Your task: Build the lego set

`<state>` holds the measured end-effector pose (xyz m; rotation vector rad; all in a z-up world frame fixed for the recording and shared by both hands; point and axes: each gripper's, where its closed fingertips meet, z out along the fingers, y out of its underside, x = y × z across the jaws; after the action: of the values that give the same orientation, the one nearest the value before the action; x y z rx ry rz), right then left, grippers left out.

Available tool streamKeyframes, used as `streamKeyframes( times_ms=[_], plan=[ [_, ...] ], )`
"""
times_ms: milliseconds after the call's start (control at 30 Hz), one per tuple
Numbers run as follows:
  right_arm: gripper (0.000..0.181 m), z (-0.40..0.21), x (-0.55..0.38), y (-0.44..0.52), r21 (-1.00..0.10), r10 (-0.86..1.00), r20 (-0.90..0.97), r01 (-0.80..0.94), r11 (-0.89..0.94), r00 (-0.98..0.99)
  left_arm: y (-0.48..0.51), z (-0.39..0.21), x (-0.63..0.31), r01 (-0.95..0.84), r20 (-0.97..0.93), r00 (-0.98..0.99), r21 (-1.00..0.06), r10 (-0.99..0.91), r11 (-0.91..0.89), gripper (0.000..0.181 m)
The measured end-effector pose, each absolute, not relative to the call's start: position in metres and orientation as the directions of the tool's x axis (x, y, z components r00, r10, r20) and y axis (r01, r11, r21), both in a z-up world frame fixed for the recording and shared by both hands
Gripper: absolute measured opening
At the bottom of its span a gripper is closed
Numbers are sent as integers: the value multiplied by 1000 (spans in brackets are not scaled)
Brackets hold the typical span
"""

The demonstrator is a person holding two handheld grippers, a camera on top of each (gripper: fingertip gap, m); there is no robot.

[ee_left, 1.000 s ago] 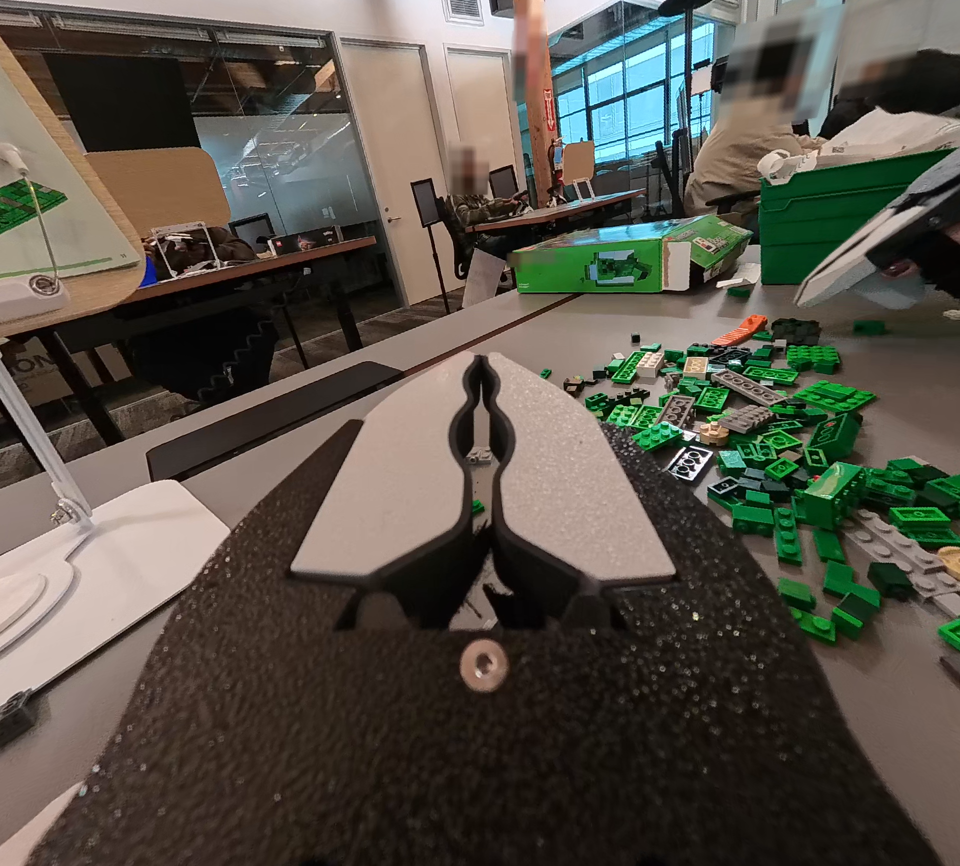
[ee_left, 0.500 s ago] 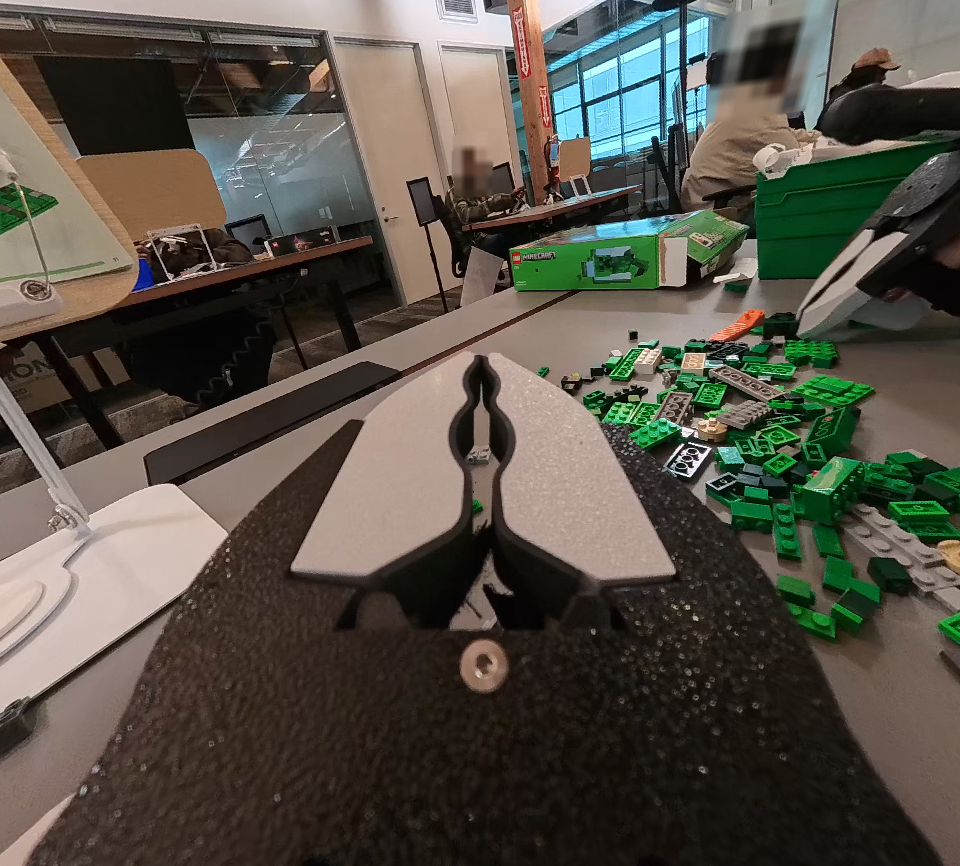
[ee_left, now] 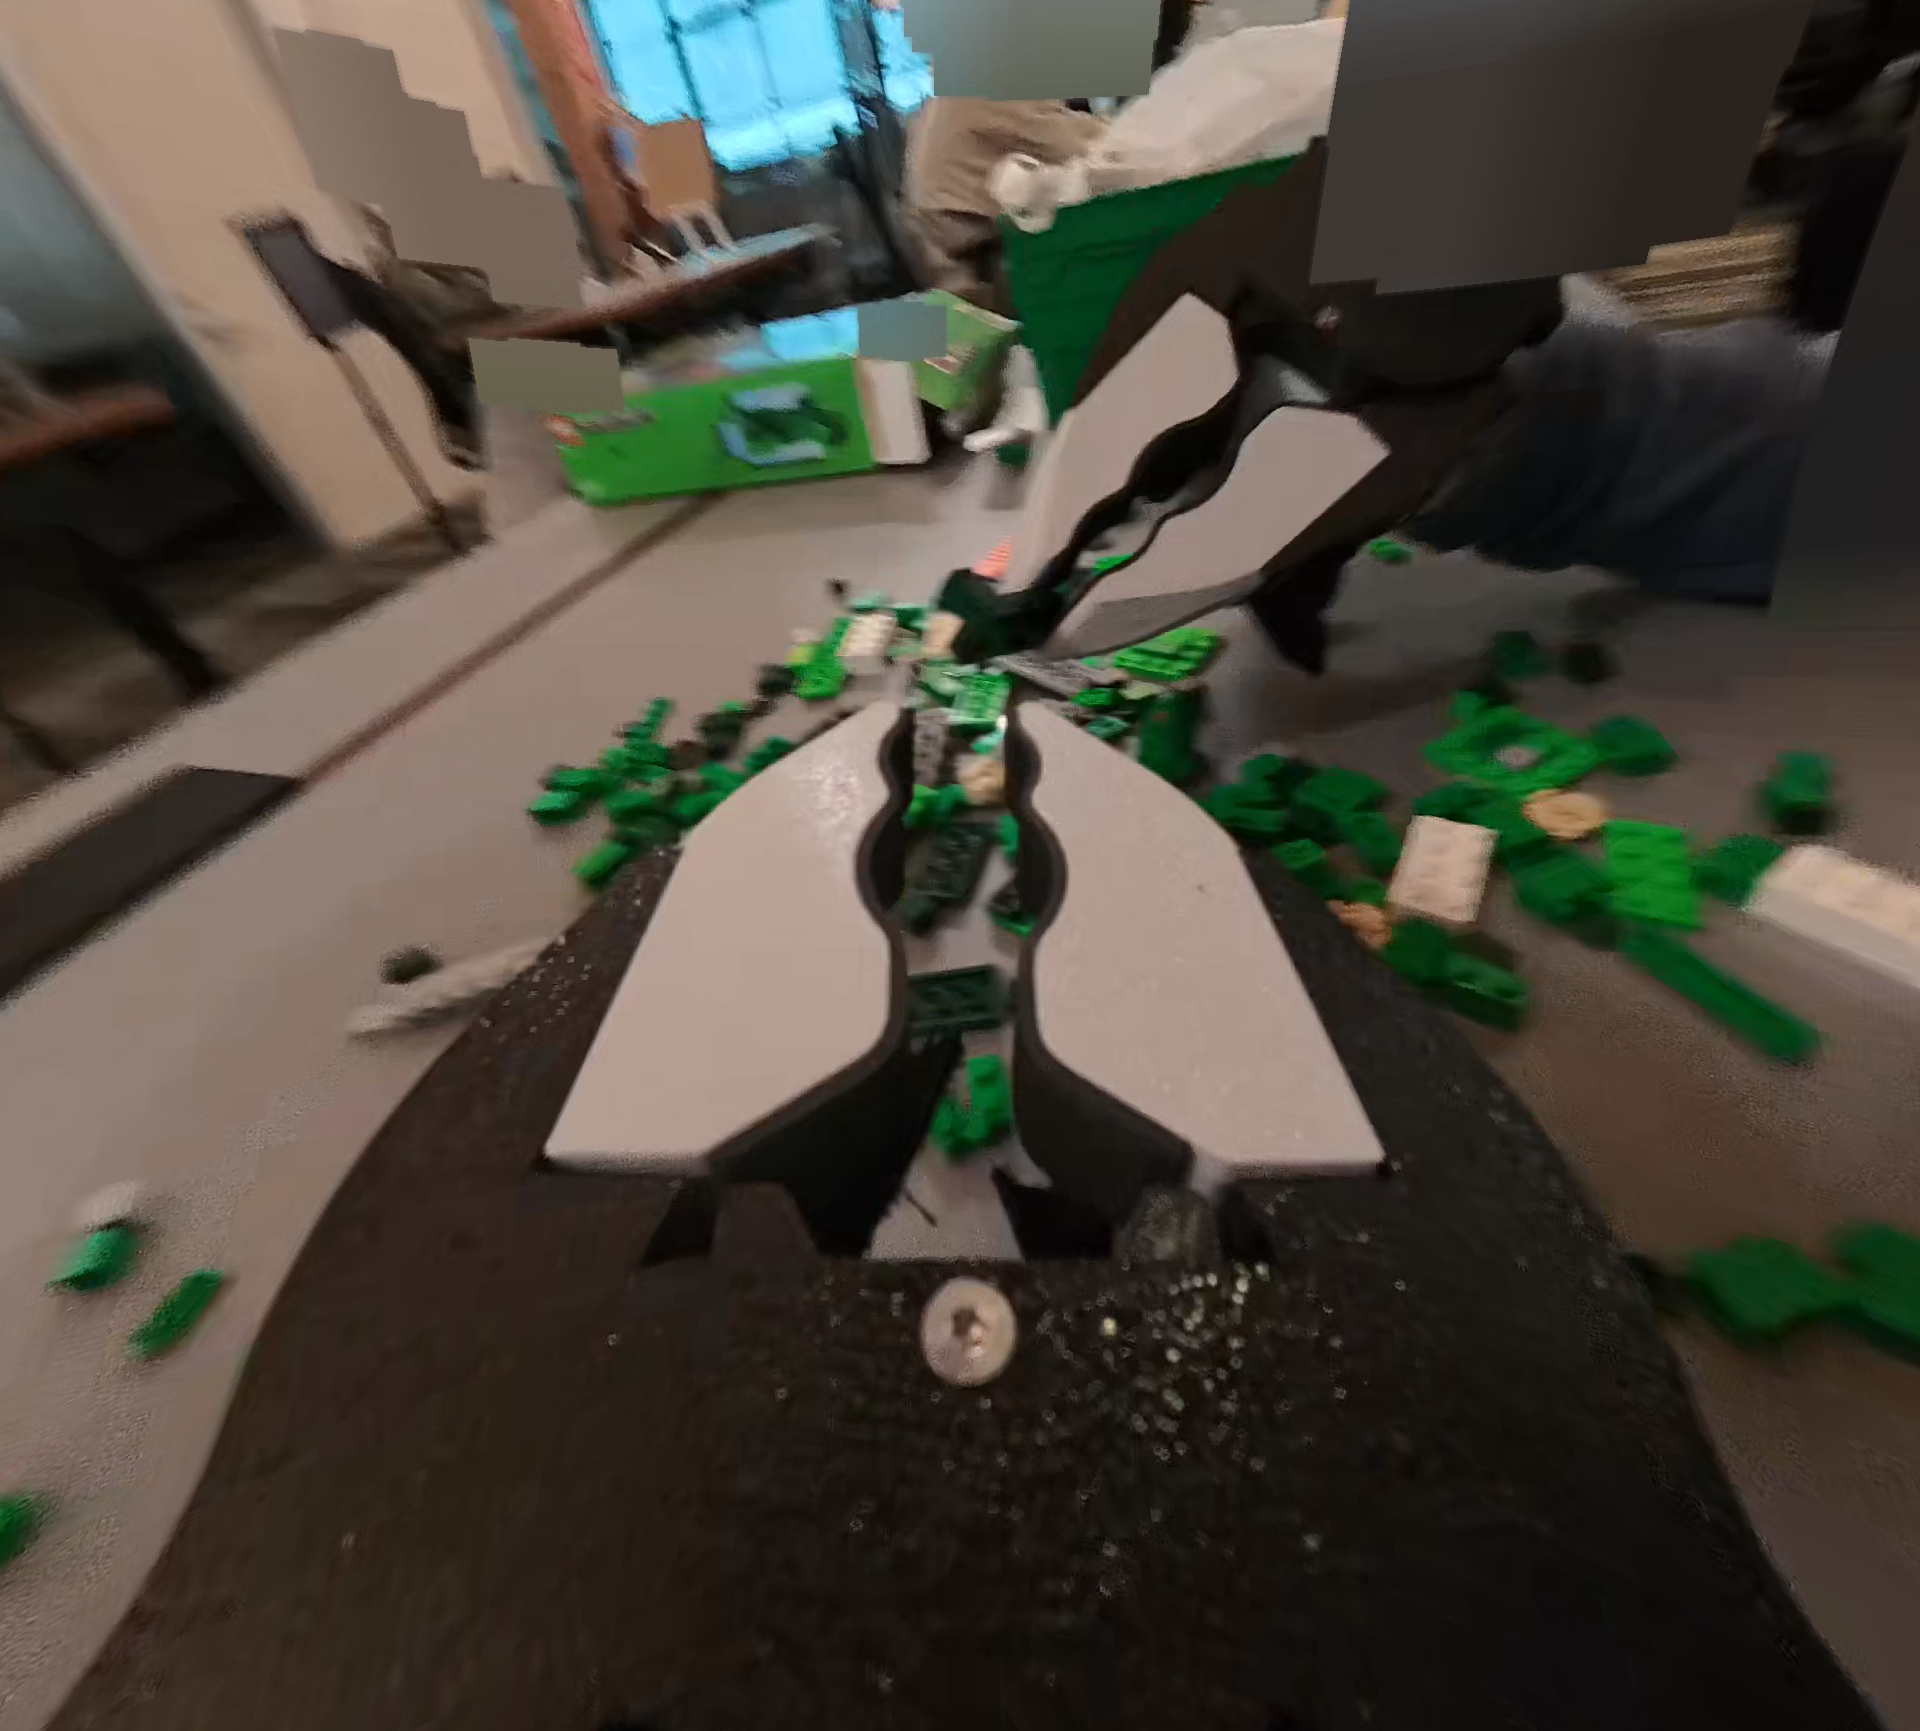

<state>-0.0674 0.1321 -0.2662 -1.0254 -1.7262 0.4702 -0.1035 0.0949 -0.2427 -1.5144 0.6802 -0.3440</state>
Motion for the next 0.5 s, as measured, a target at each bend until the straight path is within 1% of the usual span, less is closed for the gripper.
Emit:
streamKeyframes(
  times_ms=[67,167,233,333,500],
  plan=[
    [8,-263,-77,119,-724,795,597,356,592,-108,98,-247,-103,-140,-81,769,-989,-634,-44,29],
    [8,-255,-85,106,-760,802,589,272,591,-95,97,-240,-105,37,113,737,-991,-666,-128,41],
    [8,-251,-89,99,-785,813,576,222,579,-87,96,-238,-102,138,230,689,-972,-687,-188,46],
    [8,-249,-93,95,-772,793,607,192,605,-59,93,-237,-94,179,295,625,-955,-722,-236,43],
    [8,-248,-99,90,-719,734,678,176,672,-36,92,-236,-93,180,285,636,-959,-717,-221,27]
  ],
)
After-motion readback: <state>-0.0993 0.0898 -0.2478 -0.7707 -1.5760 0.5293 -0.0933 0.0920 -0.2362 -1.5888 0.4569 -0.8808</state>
